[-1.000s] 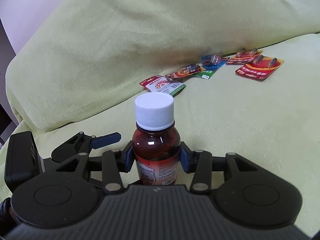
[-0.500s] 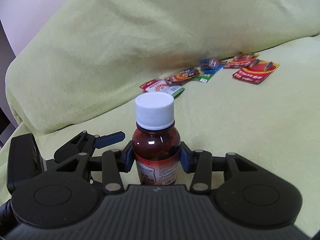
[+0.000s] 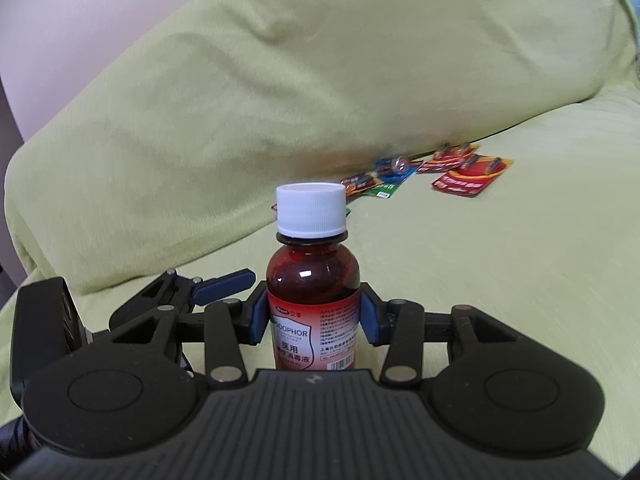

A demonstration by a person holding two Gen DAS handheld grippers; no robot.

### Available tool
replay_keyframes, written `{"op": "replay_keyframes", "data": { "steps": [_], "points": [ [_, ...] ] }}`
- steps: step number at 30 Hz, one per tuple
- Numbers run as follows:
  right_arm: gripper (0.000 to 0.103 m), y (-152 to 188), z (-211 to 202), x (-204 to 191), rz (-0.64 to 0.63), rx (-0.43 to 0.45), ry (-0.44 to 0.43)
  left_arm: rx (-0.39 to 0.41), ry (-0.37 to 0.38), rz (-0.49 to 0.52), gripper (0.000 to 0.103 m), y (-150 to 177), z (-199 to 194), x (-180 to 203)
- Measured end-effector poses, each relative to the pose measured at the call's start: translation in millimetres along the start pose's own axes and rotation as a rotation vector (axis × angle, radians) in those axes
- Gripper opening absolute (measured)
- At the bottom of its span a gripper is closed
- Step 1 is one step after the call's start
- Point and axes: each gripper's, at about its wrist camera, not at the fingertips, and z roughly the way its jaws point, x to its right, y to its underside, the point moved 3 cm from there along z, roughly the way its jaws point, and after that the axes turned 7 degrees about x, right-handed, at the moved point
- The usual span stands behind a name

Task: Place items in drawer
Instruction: 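Carry the brown bottle with the right gripper away from the sofa, then carry the brown bottle with the right gripper toward the open drawer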

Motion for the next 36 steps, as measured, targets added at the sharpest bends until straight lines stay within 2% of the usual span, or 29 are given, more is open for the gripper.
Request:
{"op": "replay_keyframes", "data": {
  "steps": [8,10,11,12,13,17,18,23,27,31,34,36],
  "points": [
    [0.041,-2.4,-58.6,-10.2,0.03,0.063,0.04,0.034,0.068,-0.031,0.1,-22.1,-42.0,24.9],
    [0.041,-4.4,-73.2,-14.6,0.031,0.08,0.042,0.042,0.105,-0.036,0.088,-29.7,-53.9,31.5],
    [0.041,-5.6,-79.2,-16.9,0.031,0.087,0.042,0.044,0.126,-0.039,0.076,-33.6,-59.9,35.1],
    [0.041,-6.7,-85.2,-19.9,0.03,0.093,0.04,0.048,0.142,-0.037,0.068,-37.4,-66.0,38.7],
    [0.041,-7.5,-91.4,-23.4,0.028,0.101,0.038,0.053,0.15,-0.03,0.066,-40.9,-72.3,42.6],
    [0.041,-10.8,-115.5,-37.3,0.02,0.131,0.031,0.073,0.187,-0.008,0.038,-54.2,-98.4,59.3],
    [0.041,-11.2,-120.8,-40.4,0.017,0.138,0.03,0.077,0.193,-0.003,0.035,-56.8,-105.2,63.4],
    [0.041,-11.9,-149.2,-52.6,0.012,0.175,0.025,0.104,0.201,-0.02,0.038,-68.0,-134.0,77.7],
    [0.041,-8.5,-165.2,-62.6,0.008,0.183,0.023,0.14,0.218,-0.039,0.064,-77.7,-153.9,88.9],
    [0.041,0.9,-179.6,-68.2,-0.004,0.185,0.03,0.162,0.224,-0.038,0.064,-88.1,-169.0,98.3],
    [0.041,5.2,-192.0,-71.9,-0.021,0.199,0.045,0.155,0.226,-0.017,0.051,-93.8,-176.0,105.1],
    [0.041,6.4,-199.2,-75.2,-0.04,0.209,0.055,0.152,0.233,-0.018,0.05,-96.6,-178.5,108.2]
  ]
}}
